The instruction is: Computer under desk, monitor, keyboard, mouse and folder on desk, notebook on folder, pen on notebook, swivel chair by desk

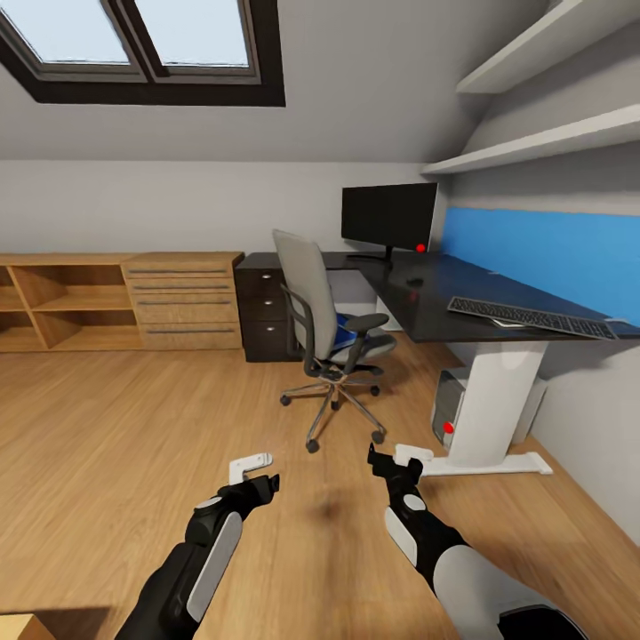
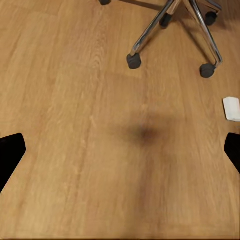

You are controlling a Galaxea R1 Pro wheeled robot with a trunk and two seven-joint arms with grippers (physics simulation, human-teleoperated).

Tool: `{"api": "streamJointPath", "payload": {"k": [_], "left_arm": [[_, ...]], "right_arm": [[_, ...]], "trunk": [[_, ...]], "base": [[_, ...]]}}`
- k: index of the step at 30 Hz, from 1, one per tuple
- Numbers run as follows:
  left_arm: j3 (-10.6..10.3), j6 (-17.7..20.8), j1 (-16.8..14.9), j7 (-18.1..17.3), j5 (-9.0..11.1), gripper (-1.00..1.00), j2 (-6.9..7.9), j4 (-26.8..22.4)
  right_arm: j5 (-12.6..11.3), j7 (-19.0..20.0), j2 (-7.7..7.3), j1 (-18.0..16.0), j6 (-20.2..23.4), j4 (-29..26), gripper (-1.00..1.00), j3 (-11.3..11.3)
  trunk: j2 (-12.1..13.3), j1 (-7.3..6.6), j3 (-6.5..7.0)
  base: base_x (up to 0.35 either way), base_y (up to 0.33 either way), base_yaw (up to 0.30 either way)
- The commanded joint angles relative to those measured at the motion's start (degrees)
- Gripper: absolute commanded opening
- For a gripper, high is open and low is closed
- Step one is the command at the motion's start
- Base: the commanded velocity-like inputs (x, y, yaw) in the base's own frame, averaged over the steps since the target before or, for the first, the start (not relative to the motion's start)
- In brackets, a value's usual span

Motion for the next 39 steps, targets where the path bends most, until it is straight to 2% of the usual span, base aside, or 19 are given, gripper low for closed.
{"api": "streamJointPath", "payload": {"k": [1, 9, 13, 18, 22, 25, 27, 28, 32, 39], "left_arm": [[-0.1, 0.1, 0.0, 0.5, 0.6, 1.00, 0.26, 0.3], [-0.2, -0.1, 0.0, 0.5, 0.5, 1.00, 0.32, 0.2], [-0.2, -0.2, 0.0, 0.5, 0.5, 1.00, 0.41, -0.1], [-0.2, -0.2, 0.0, 0.4, 0.5, 1.00, 1.62, -2.5], [-0.2, -0.2, 0.7, 0.4, 0.7, 1.00, 2.58, -5.5], [-0.3, -0.2, 2.6, 0.3, 0.7, 1.00, 2.81, -8.3], [-0.3, -0.3, 4.9, 0.2, 0.7, 1.00, 2.90, -12.2], [-0.3, -0.4, 7.9, 0.2, 0.7, 1.00, 2.97, -17.1], [-0.3, -0.6, 13.3, 0.0, 0.7, 1.00, 3.40, -23.5], [-0.2, -0.5, 13.8, 0.0, 0.7, 1.00, 3.90, -23.9]], "right_arm": [[-0.6, -0.3, -0.04, 0.0, -0.2, 0.2, 1.00, 0.5], [-0.7, -0.3, 0.04, -0.1, -0.8, 2.0, 1.00, 0.6], [-0.6, -0.4, 0.11, -0.6, 1.5, 2.0, 1.00, 0.6], [-0.6, -1.8, -0.03, -5.7, 7.4, 2.3, 1.00, 0.5], [-0.6, -2.2, -0.65, -7.5, 8.8, 2.4, 1.00, 0.5], [-0.7, -2.3, -1.45, -7.9, 9.2, 3.7, 1.00, 0.4], [-0.6, -2.4, -2.12, -8.1, 9.1, 5.9, 1.00, 0.4], [-0.6, -2.4, -2.59, -8.1, 9.0, 7.1, 1.00, 0.4], [-0.6, -2.3, -3.44, -8.2, 8.9, 7.7, 1.00, 0.4], [-0.6, -2.3, -3.87, -8.2, 8.5, 7.7, 1.00, 0.4]], "trunk": [[0.0, -0.01, -0.06], [0.0, -0.01, -0.06], [0.0, -0.01, -0.06], [0.0, -0.01, -0.06], [0.0, -0.01, -0.06], [0.0, -0.01, -0.06], [0.0, -0.01, -0.06], [0.0, -0.01, -0.06], [0.0, -0.01, -0.06], [0.0, -0.01, -0.06]], "base": [[0.092, 0.000, -0.001], [0.260, 0.000, 0.000], [0.317, 0.000, 0.000], [0.319, 0.000, 0.000], [0.319, 0.000, 0.000], [0.310, 0.000, 0.000], [0.176, 0.000, 0.000], [0.056, 0.000, 0.000], [0.026, 0.000, 0.000], [0.203, 0.000, 0.000]]}}
